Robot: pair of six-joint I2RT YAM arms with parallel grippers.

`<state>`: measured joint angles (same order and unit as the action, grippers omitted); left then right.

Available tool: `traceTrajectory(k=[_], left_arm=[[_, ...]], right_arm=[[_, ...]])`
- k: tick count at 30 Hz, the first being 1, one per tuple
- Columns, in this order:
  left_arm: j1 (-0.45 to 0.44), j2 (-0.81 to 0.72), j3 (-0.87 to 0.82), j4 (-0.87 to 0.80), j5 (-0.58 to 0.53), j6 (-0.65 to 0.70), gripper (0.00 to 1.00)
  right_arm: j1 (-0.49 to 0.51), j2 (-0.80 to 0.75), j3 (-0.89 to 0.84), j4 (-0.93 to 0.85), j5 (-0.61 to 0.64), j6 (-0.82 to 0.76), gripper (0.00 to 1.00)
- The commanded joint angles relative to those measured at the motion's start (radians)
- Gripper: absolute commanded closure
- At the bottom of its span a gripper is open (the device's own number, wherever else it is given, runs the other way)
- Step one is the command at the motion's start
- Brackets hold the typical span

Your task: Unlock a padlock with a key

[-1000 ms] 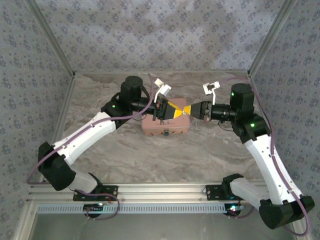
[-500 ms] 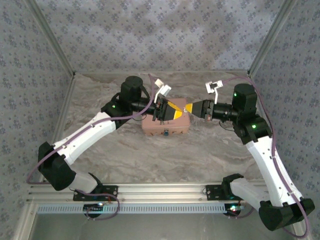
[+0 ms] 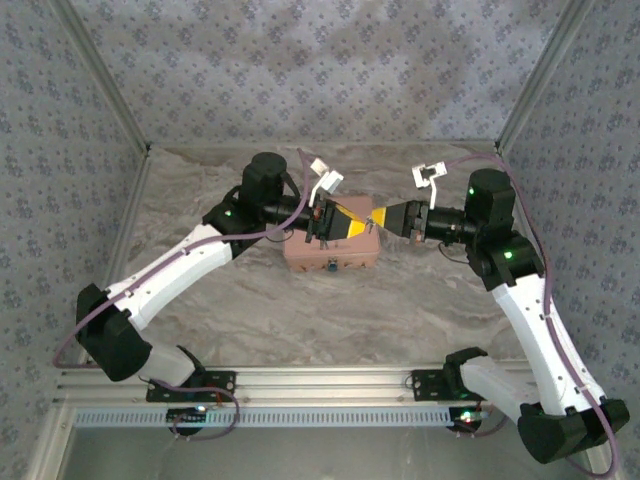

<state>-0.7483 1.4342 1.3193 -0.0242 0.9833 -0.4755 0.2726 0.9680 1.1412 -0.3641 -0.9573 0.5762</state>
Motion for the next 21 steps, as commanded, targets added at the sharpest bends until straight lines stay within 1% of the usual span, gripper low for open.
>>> traceTrajectory(k=[1, 3, 4, 5, 6, 8, 10, 13, 15, 18, 21], left_arm=[[-0.006, -0.005, 0.048, -0.067, -0.009, 0.074, 1.0], [-0.006, -0.003, 0.086, -0.185, -0.029, 0.147, 1.0], [-0.006, 0.002, 0.106, -0.236, -0.031, 0.178, 1.0], [-0.005, 0.007, 0.121, -0.276, -0.031, 0.198, 1.0], [-0.006, 0.013, 0.14, -0.32, -0.029, 0.22, 1.0], [-0.006, 0.025, 0.17, -0.388, -0.023, 0.251, 1.0], [-0.006, 0.037, 0.192, -0.429, -0.004, 0.266, 1.0], [-0.007, 0.059, 0.228, -0.491, 0.017, 0.292, 1.0], [-0.008, 0.073, 0.253, -0.532, 0.021, 0.312, 1.0], [-0.011, 0.078, 0.26, -0.538, 0.036, 0.316, 1.0], [-0.014, 0.083, 0.27, -0.543, 0.045, 0.319, 1.0]], right_arm=[[-0.016, -0.012, 0.008, -0.054, -0.009, -0.041, 0.88], [-0.045, -0.019, 0.015, -0.104, 0.002, -0.065, 0.67], [-0.062, -0.024, 0.015, -0.114, -0.002, -0.071, 0.59], [-0.074, -0.03, 0.015, -0.121, -0.004, -0.075, 0.56], [-0.082, -0.032, 0.021, -0.127, 0.007, -0.08, 0.54], [-0.085, -0.032, 0.039, -0.133, 0.02, -0.092, 0.54], [-0.071, -0.028, 0.043, -0.133, 0.005, -0.097, 0.53], [-0.041, -0.023, 0.043, -0.147, 0.005, -0.118, 0.48], [-0.022, -0.019, 0.067, -0.153, -0.001, -0.128, 0.47], [0.013, -0.006, 0.091, -0.188, 0.0, -0.16, 0.48], [0.042, 0.005, 0.098, -0.209, 0.006, -0.178, 0.5]])
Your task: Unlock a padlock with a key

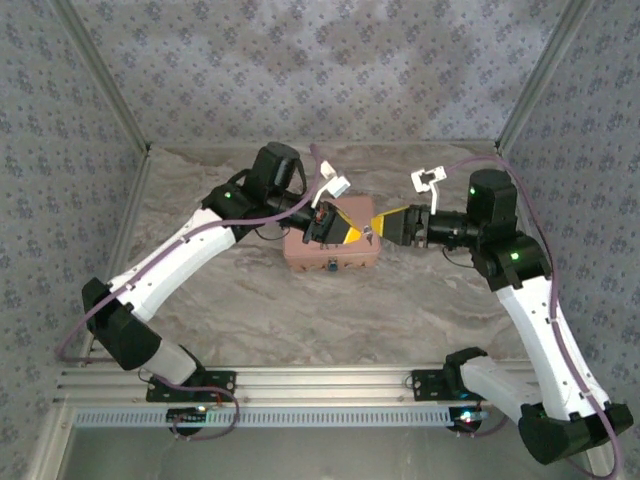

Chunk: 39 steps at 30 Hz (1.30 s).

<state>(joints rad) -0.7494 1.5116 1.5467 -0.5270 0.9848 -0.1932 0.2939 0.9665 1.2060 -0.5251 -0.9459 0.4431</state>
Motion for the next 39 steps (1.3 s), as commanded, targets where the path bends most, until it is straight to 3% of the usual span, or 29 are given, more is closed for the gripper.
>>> traceTrajectory(k=[1, 8, 13, 18, 27, 33, 35, 37, 39], left_arm=[[-0.013, 0.006, 0.043, -0.04, 0.045, 0.037, 1.0], [-0.021, 0.001, 0.044, -0.035, 0.065, 0.036, 1.0], [-0.022, 0.001, 0.045, -0.039, 0.065, 0.038, 1.0], [-0.02, -0.002, 0.044, -0.038, 0.062, 0.04, 1.0], [-0.019, 0.001, 0.05, -0.046, 0.06, 0.046, 1.0], [-0.007, 0.006, 0.055, -0.03, 0.034, 0.025, 1.0], [0.006, 0.0, 0.042, 0.007, -0.034, -0.023, 0.77], [0.03, -0.016, 0.002, 0.097, -0.099, -0.121, 0.73], [0.053, -0.028, -0.046, 0.193, -0.16, -0.255, 0.61]], right_arm=[[0.026, 0.009, 0.033, -0.051, -0.004, -0.047, 0.51], [0.05, 0.023, 0.033, -0.101, 0.027, -0.078, 0.48], [0.059, 0.028, 0.039, -0.114, 0.015, -0.085, 0.69], [0.062, 0.026, 0.041, -0.162, 0.017, -0.114, 0.73], [0.061, 0.024, 0.044, -0.2, 0.019, -0.151, 0.99], [0.073, 0.01, 0.043, -0.218, 0.1, -0.204, 1.0], [0.078, -0.005, 0.036, -0.195, 0.165, -0.211, 1.0], [0.09, -0.027, 0.03, -0.168, 0.28, -0.24, 1.0], [0.117, -0.043, 0.024, -0.139, 0.409, -0.277, 1.0]])
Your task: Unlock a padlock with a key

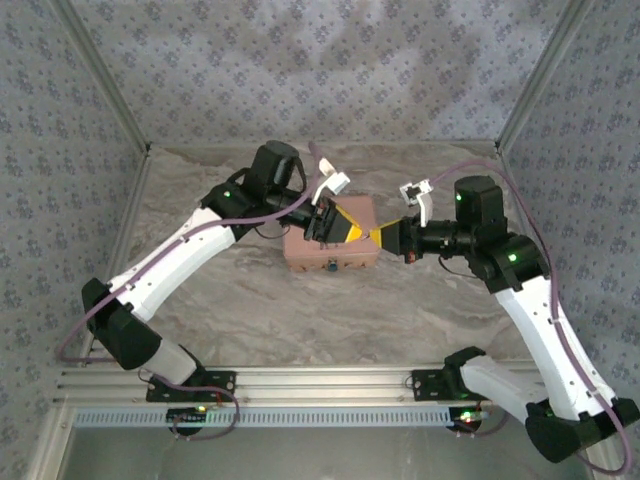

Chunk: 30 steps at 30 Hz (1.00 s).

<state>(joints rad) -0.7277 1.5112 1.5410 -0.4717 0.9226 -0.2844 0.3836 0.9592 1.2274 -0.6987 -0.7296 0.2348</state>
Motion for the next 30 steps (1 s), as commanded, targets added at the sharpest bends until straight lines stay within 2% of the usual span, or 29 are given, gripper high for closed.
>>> traceTrajectory(k=[1, 2, 4, 10, 14, 19, 24, 30], left_arm=[[0.044, -0.032, -0.062, 0.189, -0.109, -0.234, 0.6], [0.053, -0.03, -0.077, 0.231, -0.103, -0.297, 0.57], [0.063, -0.022, -0.092, 0.302, -0.112, -0.425, 0.45], [0.067, -0.016, -0.16, 0.547, -0.166, -0.786, 0.41], [0.066, -0.004, -0.187, 0.689, -0.166, -0.995, 0.4], [0.041, 0.0, -0.178, 0.702, -0.162, -1.119, 0.44], [0.01, 0.007, -0.14, 0.584, -0.152, -1.104, 0.45], [-0.009, 0.024, -0.148, 0.677, -0.133, -1.202, 0.47]], right_arm=[[0.043, -0.045, -0.003, 0.056, 0.264, -0.088, 1.0], [0.058, -0.051, -0.011, 0.075, 0.319, -0.101, 1.0], [0.087, -0.066, -0.026, 0.138, 0.426, -0.13, 1.0], [0.221, -0.088, -0.108, 0.303, 0.702, -0.256, 1.0], [0.289, -0.084, -0.16, 0.407, 0.798, -0.367, 1.0], [0.313, -0.086, -0.192, 0.493, 0.846, -0.42, 1.0], [0.317, -0.101, -0.216, 0.561, 0.854, -0.435, 1.0], [0.333, -0.105, -0.239, 0.612, 0.872, -0.472, 1.0]])
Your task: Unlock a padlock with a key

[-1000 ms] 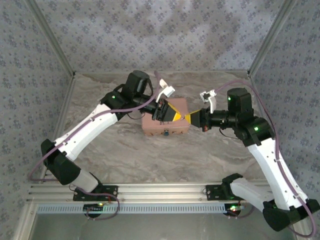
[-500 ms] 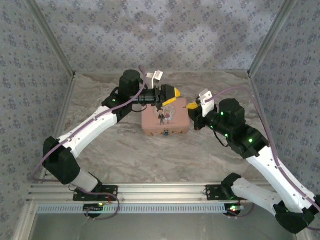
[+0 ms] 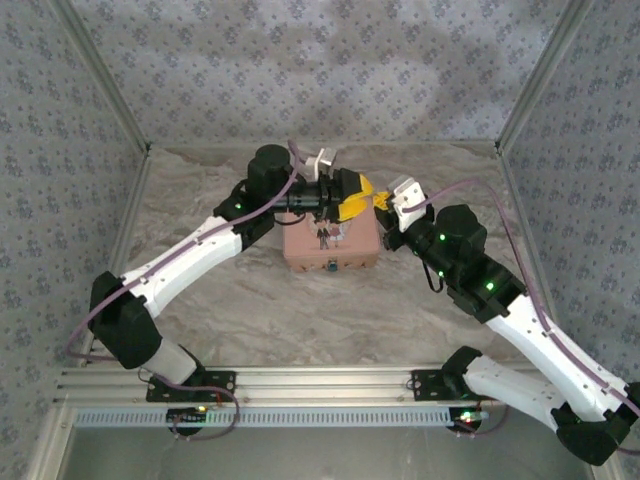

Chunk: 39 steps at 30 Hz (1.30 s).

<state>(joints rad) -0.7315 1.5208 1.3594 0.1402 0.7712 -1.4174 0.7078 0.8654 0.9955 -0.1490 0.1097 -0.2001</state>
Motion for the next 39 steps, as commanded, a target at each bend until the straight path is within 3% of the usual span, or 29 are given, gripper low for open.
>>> traceTrajectory(k=[1, 8, 16, 21, 30, 31, 33, 36, 39], left_arm=[[-0.006, 0.016, 0.035, 0.077, 0.019, -0.075, 0.48], [-0.02, 0.03, 0.06, 0.088, 0.037, -0.094, 0.57], [-0.017, 0.037, 0.066, 0.099, 0.039, -0.106, 0.72], [-0.012, 0.041, 0.064, 0.11, 0.04, -0.11, 0.87], [-0.006, 0.039, 0.061, 0.091, 0.04, -0.074, 1.0], [-0.005, 0.037, 0.063, 0.082, 0.04, -0.062, 1.0], [0.0, 0.028, 0.066, 0.05, 0.028, -0.02, 1.0], [0.012, 0.002, 0.097, -0.111, -0.015, 0.13, 1.0], [0.021, -0.02, 0.147, -0.296, -0.077, 0.337, 1.0]], right_arm=[[0.01, -0.009, -0.011, 0.067, 0.037, -0.041, 1.0], [0.024, -0.017, -0.035, 0.098, 0.048, -0.072, 1.0], [0.051, -0.039, -0.065, 0.095, 0.089, -0.122, 1.0], [0.072, -0.056, -0.085, 0.089, 0.107, -0.173, 1.0], [0.111, -0.068, -0.092, 0.067, 0.14, -0.219, 1.0], [0.114, -0.068, -0.091, 0.061, 0.143, -0.219, 0.96], [0.118, -0.068, -0.083, 0.043, 0.159, -0.206, 0.8], [0.115, -0.082, -0.078, -0.002, 0.168, -0.152, 0.6], [0.104, -0.103, -0.078, -0.066, 0.152, -0.052, 0.54]])
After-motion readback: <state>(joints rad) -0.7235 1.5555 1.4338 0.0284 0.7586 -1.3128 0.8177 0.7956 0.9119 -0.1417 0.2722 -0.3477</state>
